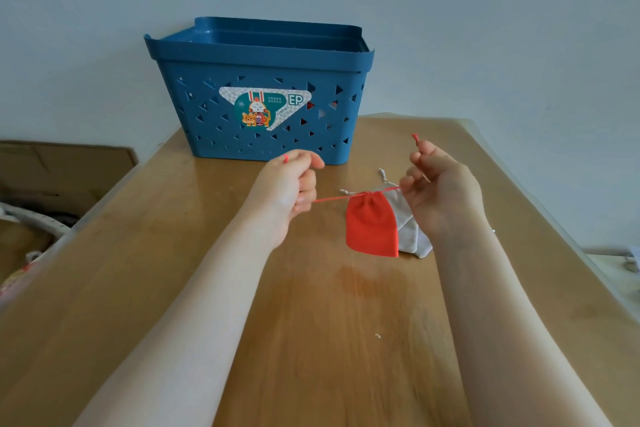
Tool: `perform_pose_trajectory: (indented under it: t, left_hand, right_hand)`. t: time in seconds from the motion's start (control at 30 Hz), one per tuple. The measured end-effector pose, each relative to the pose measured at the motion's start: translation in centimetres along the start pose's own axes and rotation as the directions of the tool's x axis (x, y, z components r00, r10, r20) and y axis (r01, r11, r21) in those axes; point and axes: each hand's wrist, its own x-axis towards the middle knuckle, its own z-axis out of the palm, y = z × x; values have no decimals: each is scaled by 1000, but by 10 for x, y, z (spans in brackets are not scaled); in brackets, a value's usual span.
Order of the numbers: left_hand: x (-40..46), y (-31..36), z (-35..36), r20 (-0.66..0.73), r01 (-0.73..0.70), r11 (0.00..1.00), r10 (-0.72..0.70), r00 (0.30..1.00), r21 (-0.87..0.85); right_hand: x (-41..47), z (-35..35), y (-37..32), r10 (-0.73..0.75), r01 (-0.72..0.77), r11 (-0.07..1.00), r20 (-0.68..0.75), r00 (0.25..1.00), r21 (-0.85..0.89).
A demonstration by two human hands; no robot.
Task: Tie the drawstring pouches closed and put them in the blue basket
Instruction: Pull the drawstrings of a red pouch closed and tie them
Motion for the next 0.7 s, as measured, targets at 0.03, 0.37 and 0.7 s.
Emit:
perform_pose_trajectory:
  t: [0.03, 0.37, 0.7]
  left_hand:
    - [-1, 0, 1, 12, -11, 992, 9, 1000, 128]
    - [-5, -6, 5, 251, -307, 343, 200, 947, 888]
    - [-9, 3, 5, 82, -190, 688, 187, 979, 701]
  right_hand:
    - [0, -1, 0, -17, 17, 999, 5, 1000, -48]
    - [-5, 3, 3, -198, 312, 596, 241, 950, -740]
    - [-9, 2, 13, 70, 521, 99, 529, 846, -848]
